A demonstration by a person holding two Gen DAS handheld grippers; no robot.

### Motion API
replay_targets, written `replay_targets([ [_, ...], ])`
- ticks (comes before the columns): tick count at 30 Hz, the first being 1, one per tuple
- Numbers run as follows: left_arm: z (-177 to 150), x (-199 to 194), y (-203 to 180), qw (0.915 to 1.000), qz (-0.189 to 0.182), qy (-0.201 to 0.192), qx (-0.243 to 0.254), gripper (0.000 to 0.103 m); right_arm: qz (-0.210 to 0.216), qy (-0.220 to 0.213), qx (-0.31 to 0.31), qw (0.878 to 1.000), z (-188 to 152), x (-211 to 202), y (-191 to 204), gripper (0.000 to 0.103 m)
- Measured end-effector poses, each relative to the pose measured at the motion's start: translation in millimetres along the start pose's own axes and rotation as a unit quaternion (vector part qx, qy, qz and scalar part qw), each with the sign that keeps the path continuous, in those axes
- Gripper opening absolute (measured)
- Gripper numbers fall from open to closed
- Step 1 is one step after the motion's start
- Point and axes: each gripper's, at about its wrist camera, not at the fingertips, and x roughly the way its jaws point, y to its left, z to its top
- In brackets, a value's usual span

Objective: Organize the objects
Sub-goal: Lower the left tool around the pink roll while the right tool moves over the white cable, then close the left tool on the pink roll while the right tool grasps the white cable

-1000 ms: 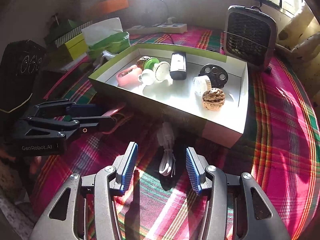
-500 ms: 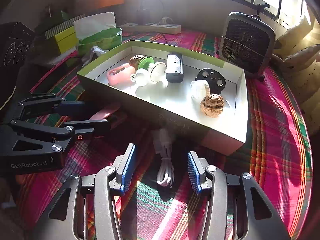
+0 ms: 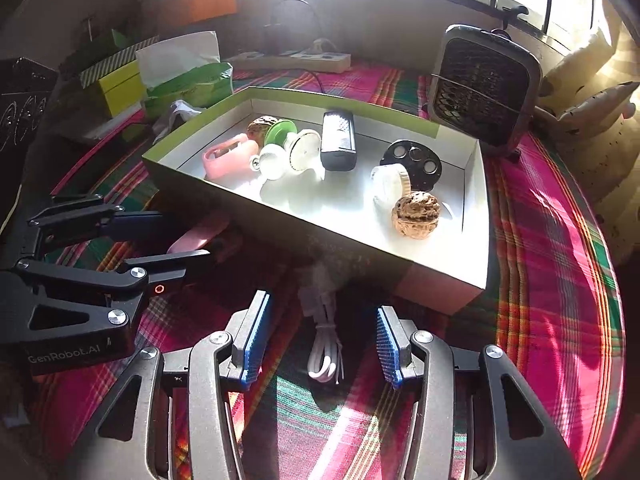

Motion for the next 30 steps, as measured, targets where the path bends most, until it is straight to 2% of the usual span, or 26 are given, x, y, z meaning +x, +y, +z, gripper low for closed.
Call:
replay_targets([
  [4, 0.0, 0.3, -1.9, 0.9999, 0.008, 0.000, 0.007, 0.040, -0.001, -0.001, 0.001, 1.000, 0.0, 0.1, -0.4, 0.047],
  [8, 0.6, 0.4, -1.1, 0.9998, 0.020, 0.001, 0.008, 0.032, -0.002, -0.002, 0.004, 1.000, 0.0, -0.4, -1.7, 0.042],
  [16, 0.7, 0.0, 1.0, 0.9997, 0.024, 0.003, 0.000, 0.027, -0.002, -0.003, 0.005, 1.000, -0.7, -1.9, -2.4, 0.029],
  [19, -0.1, -0.6, 0.7, 0.9997, 0.024, 0.003, -0.002, 0.026, -0.001, -0.004, 0.004, 1.000, -1.3, -2.7, -2.1, 0.021],
  [30, -2.3, -2.8, 1.4, 0.9998, 0.020, 0.002, -0.008, 0.021, 0.017, -0.004, 0.022, 1.000, -5.9, -6.6, -3.6, 0.020],
])
